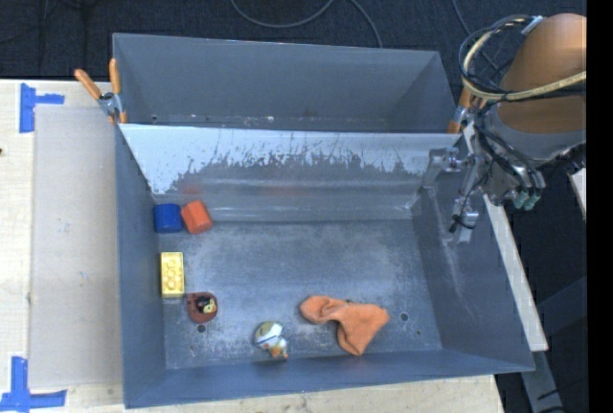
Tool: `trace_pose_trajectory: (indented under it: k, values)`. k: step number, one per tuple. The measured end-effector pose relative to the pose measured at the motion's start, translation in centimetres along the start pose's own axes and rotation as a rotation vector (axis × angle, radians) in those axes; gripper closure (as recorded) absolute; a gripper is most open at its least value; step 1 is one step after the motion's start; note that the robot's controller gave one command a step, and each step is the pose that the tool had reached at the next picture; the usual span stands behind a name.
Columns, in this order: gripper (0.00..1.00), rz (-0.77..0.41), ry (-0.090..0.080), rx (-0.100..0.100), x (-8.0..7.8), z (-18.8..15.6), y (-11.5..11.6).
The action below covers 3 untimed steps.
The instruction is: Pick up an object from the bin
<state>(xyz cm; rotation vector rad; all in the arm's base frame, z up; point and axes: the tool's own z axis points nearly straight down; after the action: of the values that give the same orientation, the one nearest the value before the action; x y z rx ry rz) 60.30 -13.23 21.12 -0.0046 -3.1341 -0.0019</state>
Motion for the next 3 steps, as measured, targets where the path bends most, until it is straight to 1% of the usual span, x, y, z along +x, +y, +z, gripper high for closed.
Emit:
trace_pose_trajectory:
  k: [1,2,3]
  values:
    - [0.0,-0.003,-0.008,0.001,-0.1,-0.5,0.1]
    - [0.0,-0.146,-0.012,0.004,0.4,2.7,2.1]
    - [0.0,-0.508,-0.007,0.002,2.0,8.8,4.0]
